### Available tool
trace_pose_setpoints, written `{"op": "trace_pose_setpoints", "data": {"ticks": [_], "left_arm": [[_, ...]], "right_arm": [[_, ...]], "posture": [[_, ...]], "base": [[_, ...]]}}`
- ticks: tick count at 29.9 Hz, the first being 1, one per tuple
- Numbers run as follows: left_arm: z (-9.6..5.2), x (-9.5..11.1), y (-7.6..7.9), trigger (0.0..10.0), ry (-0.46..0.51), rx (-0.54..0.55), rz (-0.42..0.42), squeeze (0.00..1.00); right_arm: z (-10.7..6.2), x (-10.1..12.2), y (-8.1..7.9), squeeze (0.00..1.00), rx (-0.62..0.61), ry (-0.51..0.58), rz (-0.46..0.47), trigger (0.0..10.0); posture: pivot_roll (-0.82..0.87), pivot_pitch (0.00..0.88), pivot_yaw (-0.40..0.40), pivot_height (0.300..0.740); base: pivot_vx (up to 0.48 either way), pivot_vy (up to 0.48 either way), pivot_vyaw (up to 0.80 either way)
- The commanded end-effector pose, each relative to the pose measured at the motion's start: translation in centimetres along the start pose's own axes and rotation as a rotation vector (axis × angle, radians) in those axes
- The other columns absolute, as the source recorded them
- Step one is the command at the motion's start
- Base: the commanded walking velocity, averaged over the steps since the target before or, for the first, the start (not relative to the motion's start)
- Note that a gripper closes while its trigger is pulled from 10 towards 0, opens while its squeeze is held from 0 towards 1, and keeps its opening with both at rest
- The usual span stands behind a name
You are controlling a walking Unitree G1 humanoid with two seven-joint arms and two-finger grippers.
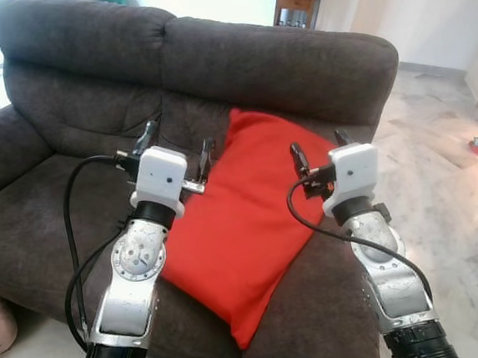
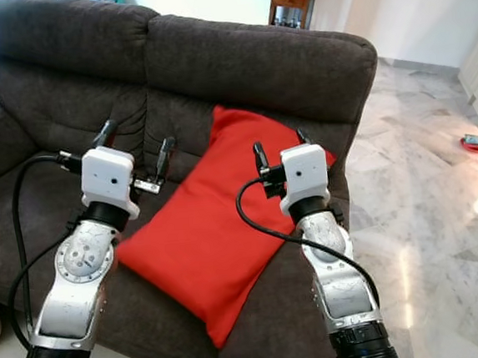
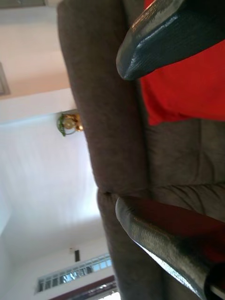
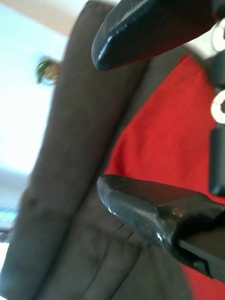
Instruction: Move the pillow to the sofa from floor
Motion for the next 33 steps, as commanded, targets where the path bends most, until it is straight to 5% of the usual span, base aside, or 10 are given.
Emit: {"op": "trace_pose_setpoints", "data": {"ticks": [1,5,11,14,16,18,19,21,23,33], "left_arm": [[-0.5,-1.2,0.1,10.0,-0.039,-0.002,0.017,0.00],[-3.5,-7.2,-2.2,10.0,-0.261,0.076,0.016,0.00],[-7.4,-12.5,-4.6,10.0,-0.484,0.171,0.000,0.00],[-11.5,-15.8,-6.4,10.0,-0.649,0.268,-0.044,0.00],[-13.8,-17.2,-6.5,10.0,-0.730,0.290,-0.050,0.00],[-14.5,-17.6,-6.5,10.0,-0.749,0.289,-0.047,0.00],[-16.4,-18.8,-6.0,10.0,-0.809,0.284,-0.050,0.00],[-17.2,-19.3,-5.7,10.0,-0.836,0.283,-0.052,0.00],[-20.3,-20.7,-4.6,10.0,-0.943,0.275,-0.063,0.00],[-25.5,-22.3,-4.2,10.0,-1.118,0.273,-0.071,0.00]], "right_arm": [[-0.5,-2.2,2.5,0.00,-0.093,-0.082,0.015,10.0],[-3.1,-7.9,8.1,0.00,-0.313,-0.265,0.077,10.0],[-6.9,-13.0,10.7,0.00,-0.427,-0.455,0.073,10.0],[-11.1,-17.2,11.4,0.00,-0.452,-0.653,0.021,10.0],[-14.1,-19.4,11.4,0.00,-0.473,-0.772,0.010,10.0],[-15.0,-19.9,11.3,0.00,-0.481,-0.801,0.008,10.0],[-17.2,-21.4,10.4,0.00,-0.481,-0.884,0.030,10.0],[-18.2,-22.0,10.0,0.00,-0.480,-0.924,0.038,10.0],[-21.6,-23.7,7.9,0.00,-0.433,-1.073,0.036,10.0],[-27.0,-25.2,5.7,0.00,-0.291,-1.310,-0.086,10.0]], "posture": [[0.14,0.000,-0.115,0.740],[0.14,0.000,-0.110,0.740],[0.14,0.000,-0.103,0.740],[0.13,0.000,-0.096,0.740],[0.14,0.000,-0.087,0.740],[0.14,0.000,-0.087,0.740],[0.15,0.000,-0.079,0.740],[0.15,0.000,-0.079,0.740],[0.14,0.000,-0.072,0.740],[0.15,0.000,-0.054,0.740]], "base": [[0.000,0.000,0.00],[0.000,0.000,0.00],[0.000,0.000,0.00],[0.000,0.000,0.00],[0.000,0.000,0.00],[0.000,0.000,0.00],[0.000,0.000,0.00],[0.000,0.000,0.00],[0.000,0.000,0.00],[0.000,0.000,0.00]]}}
Point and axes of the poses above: a point about 5 cm out from each wrist's last joint towards the gripper, its own z axis pointing out of the wrist towards the gripper, its own x axis along the axis of the wrist's last joint, y = z × x, the point moved 3 cm from there along z, pointing out of the wrist towards the gripper, and after that the axes turned 4 degrees about -z, right-handed, at the moved point
